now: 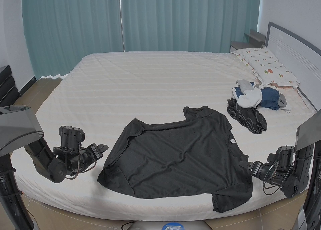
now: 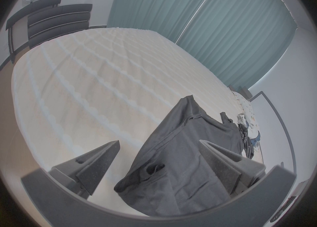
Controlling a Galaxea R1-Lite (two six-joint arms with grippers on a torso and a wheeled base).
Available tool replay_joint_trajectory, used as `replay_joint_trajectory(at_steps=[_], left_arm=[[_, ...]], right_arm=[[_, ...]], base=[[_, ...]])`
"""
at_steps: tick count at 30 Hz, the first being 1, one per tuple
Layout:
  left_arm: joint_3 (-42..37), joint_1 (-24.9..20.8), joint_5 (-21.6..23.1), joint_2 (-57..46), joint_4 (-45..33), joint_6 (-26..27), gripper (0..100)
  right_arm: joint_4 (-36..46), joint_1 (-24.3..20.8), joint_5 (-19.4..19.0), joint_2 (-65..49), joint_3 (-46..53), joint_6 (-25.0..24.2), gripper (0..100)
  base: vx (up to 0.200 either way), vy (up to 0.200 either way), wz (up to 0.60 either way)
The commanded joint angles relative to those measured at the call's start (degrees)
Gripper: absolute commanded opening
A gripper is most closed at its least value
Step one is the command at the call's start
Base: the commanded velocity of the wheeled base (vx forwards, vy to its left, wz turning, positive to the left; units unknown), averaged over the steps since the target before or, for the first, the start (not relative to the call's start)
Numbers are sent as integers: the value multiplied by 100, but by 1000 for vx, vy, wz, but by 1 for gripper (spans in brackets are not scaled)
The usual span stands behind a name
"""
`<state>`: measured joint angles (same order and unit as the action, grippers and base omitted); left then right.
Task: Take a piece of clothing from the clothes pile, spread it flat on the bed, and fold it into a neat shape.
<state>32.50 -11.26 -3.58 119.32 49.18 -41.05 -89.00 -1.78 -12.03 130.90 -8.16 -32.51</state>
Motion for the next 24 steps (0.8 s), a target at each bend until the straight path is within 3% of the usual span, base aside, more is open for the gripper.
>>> replay_joint_trajectory(at_steps=[1, 5, 8, 17, 24], left_arm=[[450, -7, 7, 109, -242, 18, 100], [863, -51, 16, 206, -752, 0, 100], [1074, -210, 16, 364, -866, -17, 100], [2076, -341, -28, 1111, -919, -9, 100], [3386, -412, -46, 1665, -1903, 9, 100]], right_arm=[[-73, -51, -1, 5, 25, -1, 100], [-73, -77, 8, 5, 33, -1, 100], [-73, -77, -1, 14, 33, -1, 100], [-73, -130, 8, 102, 33, -1, 100], [-73, -121, -1, 120, 33, -1, 100]], base=[[200, -200, 0], [200, -200, 0], [200, 0, 0], [0, 0, 0], [0, 0, 0]])
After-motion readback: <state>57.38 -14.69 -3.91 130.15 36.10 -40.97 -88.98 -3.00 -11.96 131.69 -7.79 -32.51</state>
